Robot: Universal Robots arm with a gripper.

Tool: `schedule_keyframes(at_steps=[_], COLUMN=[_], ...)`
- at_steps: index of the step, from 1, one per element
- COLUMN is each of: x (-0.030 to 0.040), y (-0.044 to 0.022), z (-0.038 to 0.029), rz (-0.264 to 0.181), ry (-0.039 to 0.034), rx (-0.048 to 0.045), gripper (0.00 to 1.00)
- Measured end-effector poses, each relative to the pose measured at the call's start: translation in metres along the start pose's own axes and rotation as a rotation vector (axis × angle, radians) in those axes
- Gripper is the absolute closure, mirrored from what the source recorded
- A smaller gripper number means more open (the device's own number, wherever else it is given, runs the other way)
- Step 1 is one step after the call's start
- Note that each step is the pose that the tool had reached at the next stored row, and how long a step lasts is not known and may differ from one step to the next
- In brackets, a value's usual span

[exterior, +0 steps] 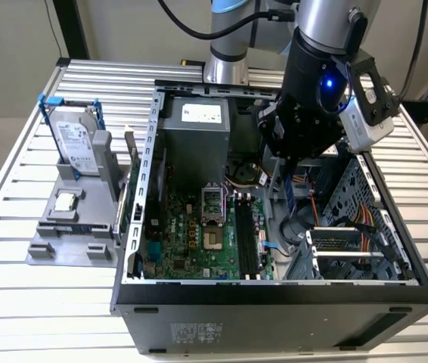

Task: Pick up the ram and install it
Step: 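Insert the ram into the slot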

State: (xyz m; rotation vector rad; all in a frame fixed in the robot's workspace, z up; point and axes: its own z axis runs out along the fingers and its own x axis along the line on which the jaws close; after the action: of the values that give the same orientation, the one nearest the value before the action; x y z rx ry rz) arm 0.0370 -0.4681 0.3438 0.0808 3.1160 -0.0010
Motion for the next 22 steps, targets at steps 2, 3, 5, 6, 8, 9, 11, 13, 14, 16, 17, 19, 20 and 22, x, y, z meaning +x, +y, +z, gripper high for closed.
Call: schedule_keyframes(at_steps=[2,3,5,6,8,9,11,13,14,16,17,19,20,22], x=[0.0,0.0,0.0001,0.0001,0.0001,0.0002,0.0003,0.0003,0.0004,0.0005,0.0005,0.0005,0.0005,0.0006], y=[0.0,0.0,0.0,0.0,0.0,0.0,0.0,0.0,0.0,0.0,0.0,0.0,0.0,-0.0002], z=[0.001,0.0015,0.0027,0.0034,0.0057,0.007,0.0097,0.013,0.0146,0.0172,0.0179,0.0187,0.0188,0.0192], rz=[0.0,0.0,0.0,0.0,0.0,0.0,0.0,0.0,0.0,0.0,0.0,0.001,0.001,0.001], ry=[0.0,0.0,0.0,0.0,0.0,0.0,-0.0001,-0.0004,-0.0006,-0.002,-0.0021,-0.0035,-0.004,-0.0042], rx=[-0.0002,-0.0001,-0.0002,-0.0002,0.0001,0.0002,0.0013,0.005,0.007,0.0088,0.0087,0.0088,0.009,0.0087], gripper=[1.0,1.0,1.0,1.0,1.0,1.0,1.0,1.0,1.0,1.0,1.0,1.0,1.0,1.0])
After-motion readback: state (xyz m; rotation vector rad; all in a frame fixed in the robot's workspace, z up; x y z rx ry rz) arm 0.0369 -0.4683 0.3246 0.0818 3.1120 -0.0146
